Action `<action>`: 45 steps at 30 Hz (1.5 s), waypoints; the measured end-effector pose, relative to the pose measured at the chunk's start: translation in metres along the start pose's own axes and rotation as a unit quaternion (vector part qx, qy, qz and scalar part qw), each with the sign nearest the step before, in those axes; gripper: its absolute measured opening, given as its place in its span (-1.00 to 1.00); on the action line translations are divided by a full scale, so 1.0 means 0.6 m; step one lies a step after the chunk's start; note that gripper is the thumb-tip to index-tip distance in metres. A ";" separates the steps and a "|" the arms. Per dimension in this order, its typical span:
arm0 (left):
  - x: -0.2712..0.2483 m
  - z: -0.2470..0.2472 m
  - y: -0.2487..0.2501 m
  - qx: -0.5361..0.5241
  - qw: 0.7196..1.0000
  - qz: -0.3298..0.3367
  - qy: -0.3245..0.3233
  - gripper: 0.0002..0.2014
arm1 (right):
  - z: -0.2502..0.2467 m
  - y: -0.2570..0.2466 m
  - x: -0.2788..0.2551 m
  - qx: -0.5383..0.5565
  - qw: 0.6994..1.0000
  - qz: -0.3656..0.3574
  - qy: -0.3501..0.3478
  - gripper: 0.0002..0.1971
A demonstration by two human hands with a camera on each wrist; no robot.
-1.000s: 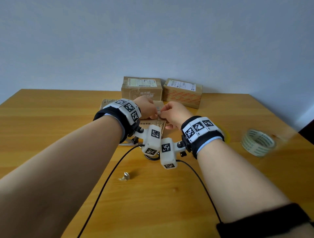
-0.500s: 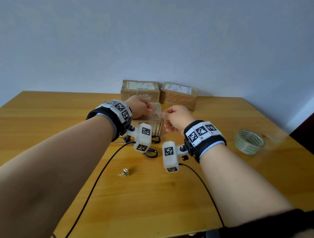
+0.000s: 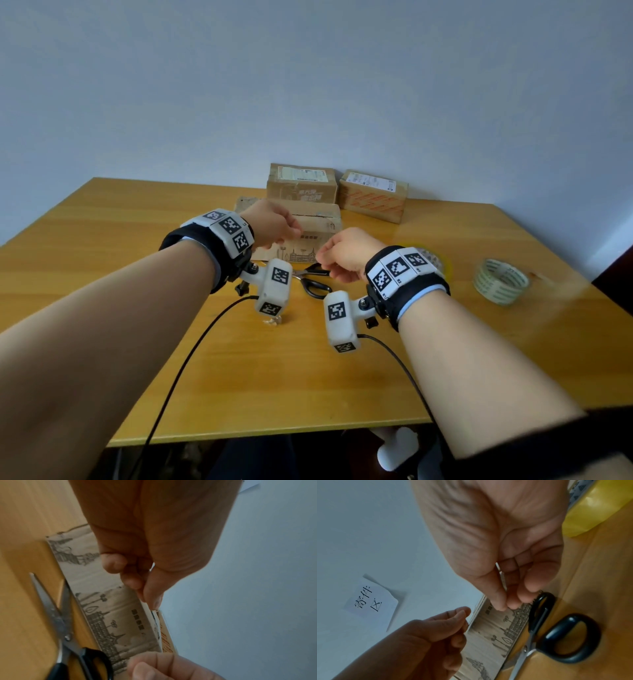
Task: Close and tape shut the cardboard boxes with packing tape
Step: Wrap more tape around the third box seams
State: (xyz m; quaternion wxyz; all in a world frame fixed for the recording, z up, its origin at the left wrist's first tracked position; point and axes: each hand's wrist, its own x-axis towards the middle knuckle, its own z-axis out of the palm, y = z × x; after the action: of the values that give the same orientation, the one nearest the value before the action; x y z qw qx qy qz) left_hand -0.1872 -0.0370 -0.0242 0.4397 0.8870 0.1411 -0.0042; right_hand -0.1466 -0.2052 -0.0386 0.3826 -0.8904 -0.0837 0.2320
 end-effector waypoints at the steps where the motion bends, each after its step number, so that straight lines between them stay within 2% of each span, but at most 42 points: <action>1: -0.006 -0.005 -0.009 0.004 1.000 -0.012 -0.005 -0.92 | 0.005 0.000 0.000 -0.002 1.000 0.008 0.008 -0.93; 5: -0.022 -0.029 -0.041 0.008 0.998 -0.053 -0.011 -0.93 | 0.017 -0.005 0.001 -0.006 0.999 0.022 0.036 -0.84; 9: -0.027 -0.039 -0.064 0.011 0.997 -0.079 -0.014 -0.91 | 0.017 -0.007 0.019 -0.012 0.992 0.026 0.124 -0.80; 11: -0.027 -0.034 -0.064 0.007 0.996 -0.084 -0.024 -0.92 | 0.006 0.002 0.028 -0.054 0.985 0.019 0.165 -0.78; 15: -0.024 -0.008 -0.039 -0.003 0.996 -0.065 -0.062 -0.88 | -0.025 0.030 0.028 -0.146 0.949 0.043 0.277 -0.80; 18: -0.020 0.013 -0.011 0.002 0.996 -0.050 -0.079 -0.89 | -0.047 0.064 0.030 -0.202 0.920 0.103 0.320 -0.56; 23: -0.011 0.047 0.018 0.000 0.992 -0.028 -0.121 -0.91 | -0.083 0.130 0.037 -0.312 0.903 0.199 0.216 -0.45; 25: -0.007 0.060 0.022 0.003 0.991 -0.025 -0.130 -0.91 | -0.088 0.146 0.036 -0.360 0.894 0.203 0.171 -0.51; 28: 0.000 0.074 0.029 0.015 0.991 -0.025 -0.133 -0.90 | -0.094 0.160 0.034 -0.409 0.875 0.210 0.150 -0.58; 30: 0.005 0.076 0.033 0.014 0.992 -0.019 -0.126 -0.90 | -0.104 0.168 0.046 -0.387 0.887 0.204 0.145 -0.55; 33: 0.018 0.074 0.039 -0.025 0.995 0.009 -0.094 -0.91 | -0.124 0.144 0.020 -0.301 0.927 0.137 0.175 -0.52; 35: 0.025 0.070 0.047 -0.064 0.994 0.041 -0.073 -0.89 | -0.138 0.111 -0.003 -0.212 0.960 0.071 0.166 -0.58; 37: 0.031 0.066 0.059 -0.103 0.989 0.076 -0.072 -0.82 | -0.157 0.082 -0.018 -0.154 0.978 0.029 0.139 -0.63; 41: 0.037 0.057 0.082 -0.150 0.979 0.130 -0.048 -0.61 | -0.177 0.028 -0.044 -0.210 0.974 -0.027 0.084 -0.57; 43: 0.036 0.048 0.085 -0.162 0.975 0.145 -0.054 -0.63 | -0.175 0.012 -0.048 -0.242 0.968 -0.046 0.052 -0.61; 45: 0.034 0.039 0.083 -0.159 0.974 0.150 -0.061 -0.74 | -0.170 0.004 -0.048 -0.259 0.964 -0.060 0.031 -0.63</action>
State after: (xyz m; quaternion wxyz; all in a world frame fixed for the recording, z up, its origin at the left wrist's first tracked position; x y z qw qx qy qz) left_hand -0.1526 -0.0788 -0.0026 0.5783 0.8150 -0.0216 0.0299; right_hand -0.1231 -0.2818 0.0310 0.1546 -0.9591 -0.1823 0.1514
